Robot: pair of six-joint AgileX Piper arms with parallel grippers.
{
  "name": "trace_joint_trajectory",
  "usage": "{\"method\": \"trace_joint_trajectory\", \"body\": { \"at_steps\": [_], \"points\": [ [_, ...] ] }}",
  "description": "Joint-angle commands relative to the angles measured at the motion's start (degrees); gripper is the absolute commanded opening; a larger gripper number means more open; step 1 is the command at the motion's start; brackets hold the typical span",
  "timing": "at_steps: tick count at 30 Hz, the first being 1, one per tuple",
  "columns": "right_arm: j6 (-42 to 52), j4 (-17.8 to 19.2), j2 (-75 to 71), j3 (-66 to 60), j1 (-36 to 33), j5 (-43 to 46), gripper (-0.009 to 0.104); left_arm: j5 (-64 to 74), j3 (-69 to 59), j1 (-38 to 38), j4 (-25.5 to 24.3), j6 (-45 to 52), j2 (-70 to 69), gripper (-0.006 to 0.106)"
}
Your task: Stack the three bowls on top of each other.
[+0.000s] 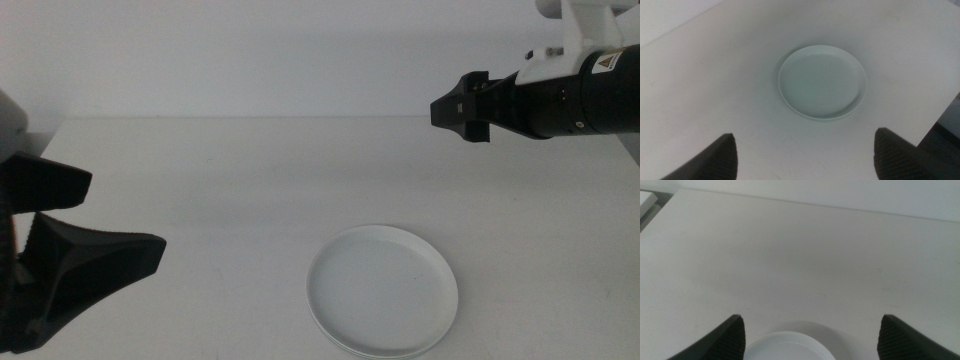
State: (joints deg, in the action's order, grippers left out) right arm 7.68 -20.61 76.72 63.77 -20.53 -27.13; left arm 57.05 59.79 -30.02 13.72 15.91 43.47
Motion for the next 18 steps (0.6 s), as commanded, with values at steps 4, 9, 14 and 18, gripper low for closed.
{"method": "trace_joint_trajectory", "body": {
  "at_steps": [4, 9, 14, 18],
  "points": [
    [0.3, -0.2, -1.0, 2.0, 0.2, 3.3, 0.071, -3.3, 1.4, -0.1, 1.2, -0.4, -0.1, 0.09],
    [0.3, -0.2, -0.5, 1.9, 0.2, 3.3, 0.071, -3.3, 1.4, -0.1, 1.2, -0.4, -0.1, 0.09],
    [0.3, 1.9, -0.8, 1.9, 0.2, 3.4, 0.07, -6.7, 1.3, 0.0, -8.2, -0.4, -0.1, 0.09],
    [0.3, 10.0, -2.4, 1.8, 0.2, 3.4, 0.07, -20.2, -1.5, 0.8, -17.7, -0.4, -0.6, 0.09]
  ]
}}
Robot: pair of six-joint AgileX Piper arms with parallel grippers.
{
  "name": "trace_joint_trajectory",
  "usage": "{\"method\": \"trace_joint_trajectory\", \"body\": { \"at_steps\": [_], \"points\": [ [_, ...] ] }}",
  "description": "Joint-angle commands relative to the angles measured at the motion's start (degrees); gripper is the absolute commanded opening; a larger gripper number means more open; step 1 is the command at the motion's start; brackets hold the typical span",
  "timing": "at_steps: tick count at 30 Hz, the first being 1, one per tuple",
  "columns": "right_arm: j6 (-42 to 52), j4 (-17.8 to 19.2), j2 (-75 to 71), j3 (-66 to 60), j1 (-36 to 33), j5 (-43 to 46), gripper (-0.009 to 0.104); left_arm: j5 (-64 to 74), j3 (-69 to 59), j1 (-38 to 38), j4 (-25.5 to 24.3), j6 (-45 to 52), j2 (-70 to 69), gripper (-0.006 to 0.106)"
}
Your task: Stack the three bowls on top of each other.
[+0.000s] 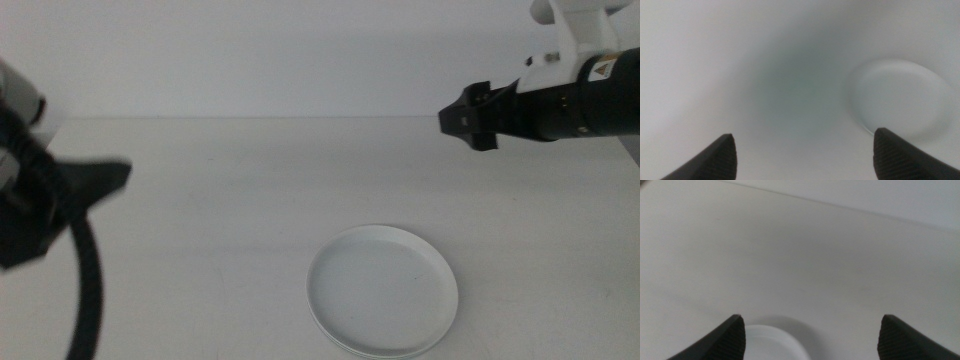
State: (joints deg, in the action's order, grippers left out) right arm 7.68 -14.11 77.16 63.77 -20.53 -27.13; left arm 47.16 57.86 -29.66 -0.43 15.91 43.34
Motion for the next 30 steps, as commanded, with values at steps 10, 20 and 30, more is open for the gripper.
{"method": "trace_joint_trajectory", "body": {
  "at_steps": [10, 20, 30],
  "points": [
    [0.3, 4.7, -16.7, -7.9, 3.7, 8.4, 0.07, -28.6, -12.7, 21.8, 8.6, -0.4, -3.4, 0.09],
    [0.3, 5.8, -41.0, -28.1, 16.7, 10.7, 0.07, -34.3, -29.0, 28.1, 12.8, -0.4, -17.6, 0.09],
    [0.3, 5.8, -64.1, -46.3, 17.5, 10.7, 0.07, -34.4, -43.0, 28.1, 14.5, -0.4, -35.9, 0.09]
  ]
}}
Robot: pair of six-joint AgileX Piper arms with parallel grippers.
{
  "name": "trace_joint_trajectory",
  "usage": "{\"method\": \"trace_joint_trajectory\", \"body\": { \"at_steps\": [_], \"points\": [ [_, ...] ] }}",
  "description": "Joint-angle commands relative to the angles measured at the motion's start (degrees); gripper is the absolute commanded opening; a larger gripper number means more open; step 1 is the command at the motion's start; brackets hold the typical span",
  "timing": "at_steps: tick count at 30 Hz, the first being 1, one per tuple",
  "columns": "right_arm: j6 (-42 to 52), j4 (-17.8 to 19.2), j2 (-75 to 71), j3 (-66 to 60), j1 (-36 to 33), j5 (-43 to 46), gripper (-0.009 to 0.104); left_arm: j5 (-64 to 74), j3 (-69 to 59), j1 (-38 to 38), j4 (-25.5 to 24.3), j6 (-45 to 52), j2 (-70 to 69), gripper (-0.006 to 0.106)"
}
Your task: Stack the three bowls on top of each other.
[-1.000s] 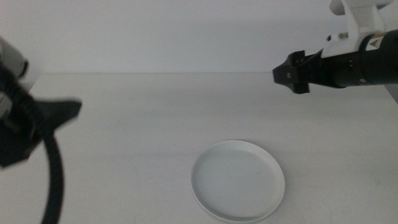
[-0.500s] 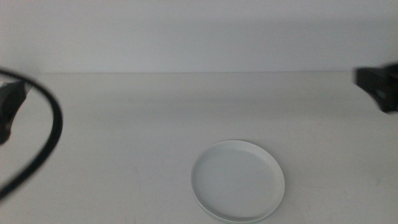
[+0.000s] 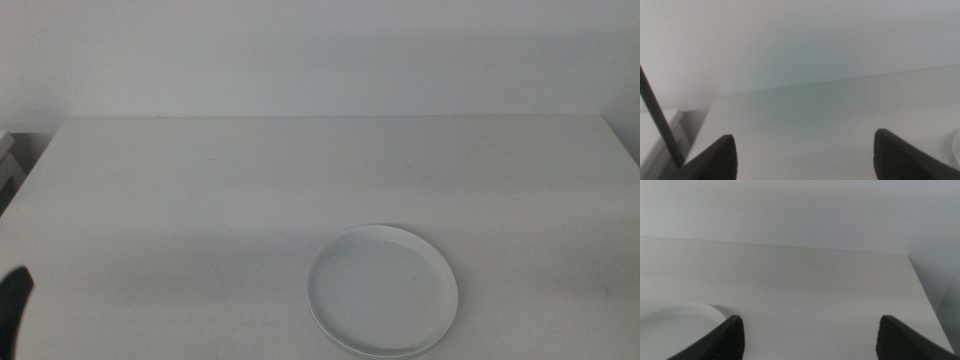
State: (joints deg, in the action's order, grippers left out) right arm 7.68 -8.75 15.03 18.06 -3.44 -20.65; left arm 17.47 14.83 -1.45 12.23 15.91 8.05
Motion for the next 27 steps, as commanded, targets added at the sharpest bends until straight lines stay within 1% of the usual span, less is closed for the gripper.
{"method": "trace_joint_trajectory", "body": {
  "at_steps": [1, 4, 8, 10, 13, 21, 27],
  "points": [
    [0.3, 0.4, -3.3, -1.6, 0.4, 4.2, 0.07, -4.9, -1.2, -0.1, 2.5, -0.4, -1.4, 0.09],
    [0.3, 0.7, -7.7, -4.7, 0.4, 4.2, 0.07, -5.2, -4.5, -0.1, 3.2, -0.4, -3.0, 0.09],
    [0.3, 3.3, -12.3, -8.4, 0.4, 4.2, 0.07, -5.1, -7.8, 0.0, 3.2, -0.5, -7.4, 0.09],
    [0.3, 3.9, -13.9, -10.2, 0.4, 4.2, 0.07, -5.0, -9.4, 0.0, 3.2, -0.5, -9.8, 0.09],
    [0.3, 4.6, -16.4, -12.8, 0.4, 4.2, 0.07, -5.2, -11.3, 0.0, 3.2, -0.5, -9.7, 0.09],
    [0.3, 4.6, -17.2, -18.7, 0.4, 4.1, 0.07, -5.2, -17.0, 0.0, 3.2, -0.5, -9.7, 0.09],
    [0.3, 4.6, -17.2, -19.2, 0.4, 3.0, 0.07, -5.2, -16.9, 0.0, 3.2, -0.5, -9.7, 0.09]
  ]
}}
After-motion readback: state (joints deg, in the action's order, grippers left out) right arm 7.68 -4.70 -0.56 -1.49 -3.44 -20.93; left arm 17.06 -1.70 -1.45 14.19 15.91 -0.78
